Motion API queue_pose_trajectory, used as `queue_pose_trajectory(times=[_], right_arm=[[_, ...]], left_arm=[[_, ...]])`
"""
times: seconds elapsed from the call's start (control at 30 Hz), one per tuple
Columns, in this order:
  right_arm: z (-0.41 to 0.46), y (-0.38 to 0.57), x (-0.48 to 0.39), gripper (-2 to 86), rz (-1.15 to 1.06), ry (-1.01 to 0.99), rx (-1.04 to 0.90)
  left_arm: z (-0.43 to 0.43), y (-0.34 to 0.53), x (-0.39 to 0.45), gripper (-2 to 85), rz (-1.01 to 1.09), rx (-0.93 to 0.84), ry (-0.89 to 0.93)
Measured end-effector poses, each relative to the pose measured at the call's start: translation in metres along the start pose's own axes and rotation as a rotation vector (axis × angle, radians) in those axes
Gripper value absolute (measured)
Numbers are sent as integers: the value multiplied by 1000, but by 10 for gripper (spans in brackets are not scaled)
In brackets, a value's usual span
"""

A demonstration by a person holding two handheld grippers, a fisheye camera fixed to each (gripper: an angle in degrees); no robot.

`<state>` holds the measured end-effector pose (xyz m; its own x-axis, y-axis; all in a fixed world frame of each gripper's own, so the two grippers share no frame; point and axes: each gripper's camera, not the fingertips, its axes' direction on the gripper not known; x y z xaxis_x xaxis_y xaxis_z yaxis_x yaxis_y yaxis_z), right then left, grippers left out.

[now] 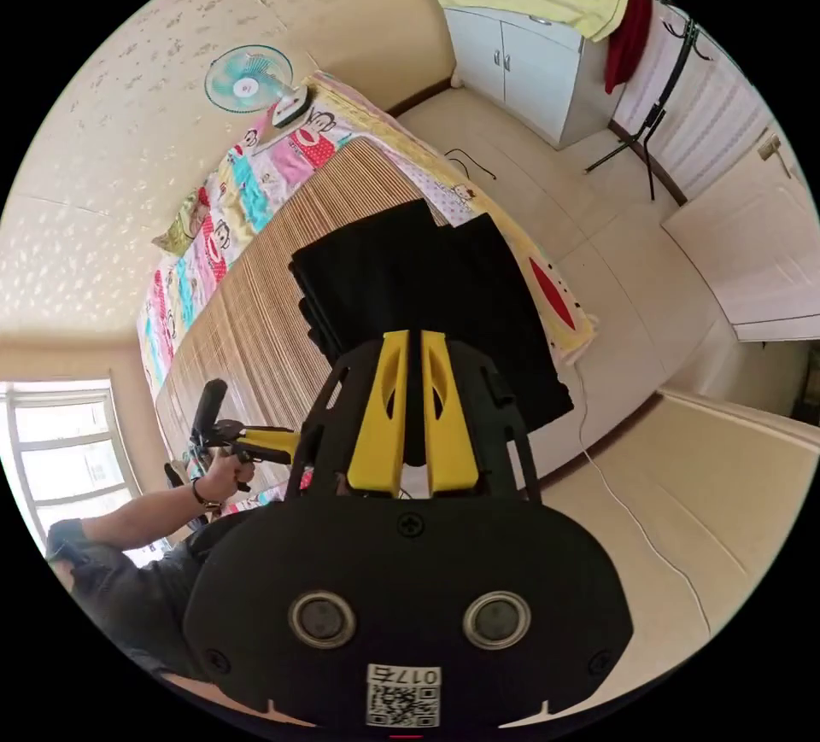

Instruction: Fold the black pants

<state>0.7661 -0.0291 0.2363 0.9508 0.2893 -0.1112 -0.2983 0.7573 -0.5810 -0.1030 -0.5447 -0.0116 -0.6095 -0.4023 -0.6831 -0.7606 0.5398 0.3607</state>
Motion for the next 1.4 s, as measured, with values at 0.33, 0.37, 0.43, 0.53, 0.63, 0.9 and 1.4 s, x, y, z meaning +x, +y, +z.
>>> queue_pose_trajectory(times=[0.33,0.37,0.43,0.53,0.63,0.9,1.4], right_arm=[[161,19,-39,2,108,52,-203],[160,24,-44,2,92,57,-190],[159,30,-50,2,95,58,-203],[155,40,-56,2,138,15,-221],[145,54,-66,2,172,-25,-174],[115,93,-91,2,300,-250,22],[163,206,-222,4,101,-412,58]], left_arm=[[-38,351,-270,87,-912,-176,-154],[-56,401,-271,85,-1007,-60,-95],[-73,465,-264,83,-1109,139,10],[-80,537,-239,78,-1173,475,156],[-62,566,-217,74,-1153,705,256],[-6,604,-221,74,-1194,796,301],[-99,667,-268,99,-1285,832,-281]])
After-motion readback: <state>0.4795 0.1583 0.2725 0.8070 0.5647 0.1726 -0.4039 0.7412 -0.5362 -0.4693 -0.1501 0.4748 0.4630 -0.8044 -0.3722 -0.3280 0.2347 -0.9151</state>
